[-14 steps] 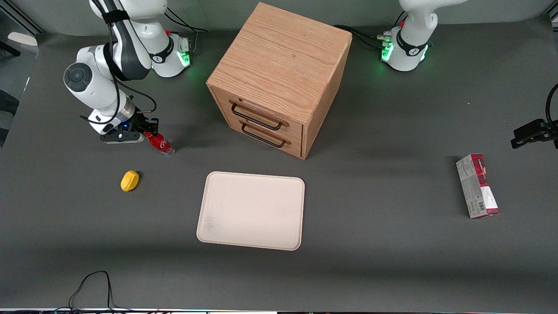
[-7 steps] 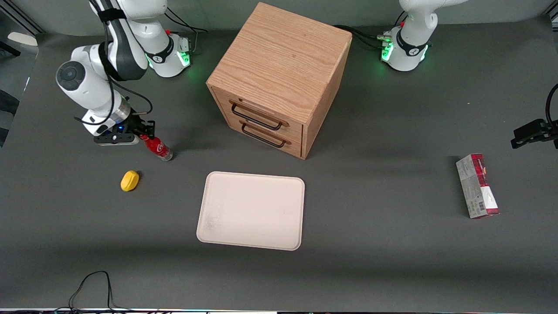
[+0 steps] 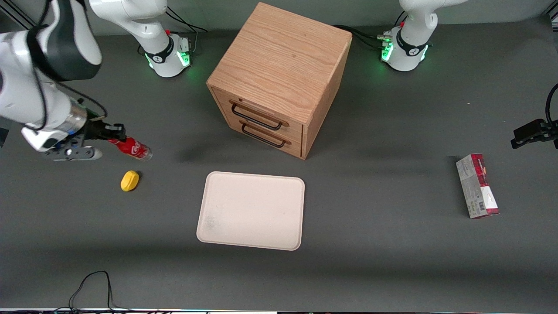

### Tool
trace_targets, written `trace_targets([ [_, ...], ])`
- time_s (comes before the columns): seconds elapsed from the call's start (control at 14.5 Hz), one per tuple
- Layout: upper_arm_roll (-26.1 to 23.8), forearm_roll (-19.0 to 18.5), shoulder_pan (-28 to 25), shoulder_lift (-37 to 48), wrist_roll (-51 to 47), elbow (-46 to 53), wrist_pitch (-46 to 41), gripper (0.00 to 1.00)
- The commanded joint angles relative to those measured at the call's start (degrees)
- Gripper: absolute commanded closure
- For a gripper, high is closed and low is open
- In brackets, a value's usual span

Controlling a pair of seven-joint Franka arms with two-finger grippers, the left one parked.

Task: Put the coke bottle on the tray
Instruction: 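Carry the held bottle over to the cream tray's corner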

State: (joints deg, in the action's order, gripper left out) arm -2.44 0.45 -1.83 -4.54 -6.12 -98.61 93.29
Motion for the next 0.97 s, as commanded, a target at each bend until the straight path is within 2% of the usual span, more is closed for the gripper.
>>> trace_targets([
  [0.0, 0.07, 0.16, 0.51, -9.87, -1.44, 20.00, -11.61, 1.00],
  [0.21, 0.16, 0.07, 1.12, -14.16, -1.44, 30.38, -18.03, 1.00],
  [0.35, 0.16, 0.07, 1.12, -16.63, -2.31, 33.56, -18.67, 1.00],
  [0.69, -0.90, -0.01, 0.51, -25.24, -10.92, 40.50, -17.27, 1.00],
  [0.9, -2.74, -0.01, 0.51, -29.20, -16.45, 41.39, -11.05, 1.00],
])
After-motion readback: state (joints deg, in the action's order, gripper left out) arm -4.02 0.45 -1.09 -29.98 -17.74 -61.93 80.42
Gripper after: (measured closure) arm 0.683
